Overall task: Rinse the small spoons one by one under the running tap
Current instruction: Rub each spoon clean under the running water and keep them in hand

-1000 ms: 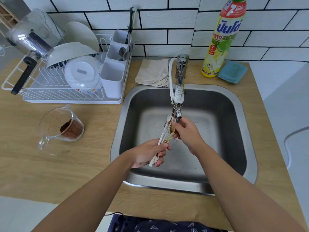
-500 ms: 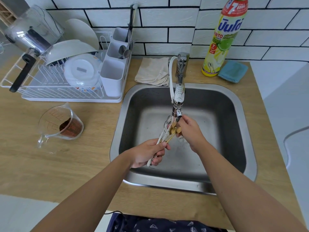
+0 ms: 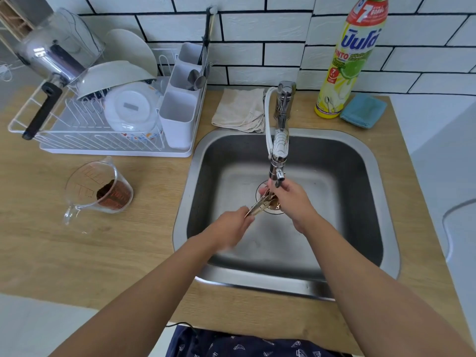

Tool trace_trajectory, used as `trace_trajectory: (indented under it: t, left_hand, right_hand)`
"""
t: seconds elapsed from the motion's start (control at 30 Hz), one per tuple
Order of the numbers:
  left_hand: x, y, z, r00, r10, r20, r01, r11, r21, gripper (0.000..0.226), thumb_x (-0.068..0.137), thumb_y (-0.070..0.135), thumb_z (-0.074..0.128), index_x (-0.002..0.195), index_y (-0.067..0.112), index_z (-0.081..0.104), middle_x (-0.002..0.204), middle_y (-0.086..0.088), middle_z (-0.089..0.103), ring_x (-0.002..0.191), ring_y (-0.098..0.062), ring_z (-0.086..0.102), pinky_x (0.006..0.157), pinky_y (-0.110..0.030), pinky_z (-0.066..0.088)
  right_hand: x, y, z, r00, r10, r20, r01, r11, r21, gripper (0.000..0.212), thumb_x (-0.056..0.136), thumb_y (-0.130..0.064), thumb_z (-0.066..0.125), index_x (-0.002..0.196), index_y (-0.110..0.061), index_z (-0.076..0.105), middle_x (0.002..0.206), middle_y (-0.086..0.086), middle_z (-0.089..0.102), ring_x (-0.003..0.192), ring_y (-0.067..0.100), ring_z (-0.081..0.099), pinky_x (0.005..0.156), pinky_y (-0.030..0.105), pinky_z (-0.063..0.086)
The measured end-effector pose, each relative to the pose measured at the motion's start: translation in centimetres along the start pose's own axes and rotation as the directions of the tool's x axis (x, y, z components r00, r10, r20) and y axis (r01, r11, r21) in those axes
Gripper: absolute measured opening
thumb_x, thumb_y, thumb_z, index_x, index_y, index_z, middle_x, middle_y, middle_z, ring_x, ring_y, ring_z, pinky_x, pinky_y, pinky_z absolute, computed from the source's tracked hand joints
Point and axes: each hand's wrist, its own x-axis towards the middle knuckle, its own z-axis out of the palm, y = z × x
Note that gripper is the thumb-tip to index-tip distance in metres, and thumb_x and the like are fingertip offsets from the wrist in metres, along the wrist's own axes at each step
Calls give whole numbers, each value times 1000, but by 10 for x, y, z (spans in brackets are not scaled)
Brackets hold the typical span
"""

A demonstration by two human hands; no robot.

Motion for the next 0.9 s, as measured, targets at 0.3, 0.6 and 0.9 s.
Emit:
trace_trajectory:
  t: [0.3, 0.6, 0.9]
  left_hand:
    - [5, -15, 6, 913, 191, -359, 92, 763, 640, 26, 98, 17, 57, 121, 19, 45, 110, -3, 59, 85, -21, 60, 59, -29, 37]
    - [7, -21, 11, 928, 141, -346, 100, 798, 594, 29, 100, 26, 55, 120, 21, 35, 109, -5, 58, 74, -14, 42, 54, -26, 35]
    - [17, 3, 10, 917, 206, -342, 87, 734, 673, 24, 100, 18, 46, 116, 22, 28, 93, -4, 62, 63, -20, 43, 42, -31, 17]
  right_hand:
    - [2, -9, -2, 960, 224, 170, -271, 902, 337, 21, 104, -15, 60, 112, 2, 68, 107, 22, 77, 91, 28, 77, 73, 29, 63]
    - [1, 4, -3, 977, 116, 180, -180, 899, 398, 15, 98, 1, 61, 104, 0, 74, 107, 19, 77, 95, 24, 73, 84, 30, 62]
    - [-1, -1, -11, 983, 168, 69, -181, 904, 387, 21, 103, -15, 54, 104, -12, 75, 90, 3, 81, 70, 12, 71, 58, 24, 56]
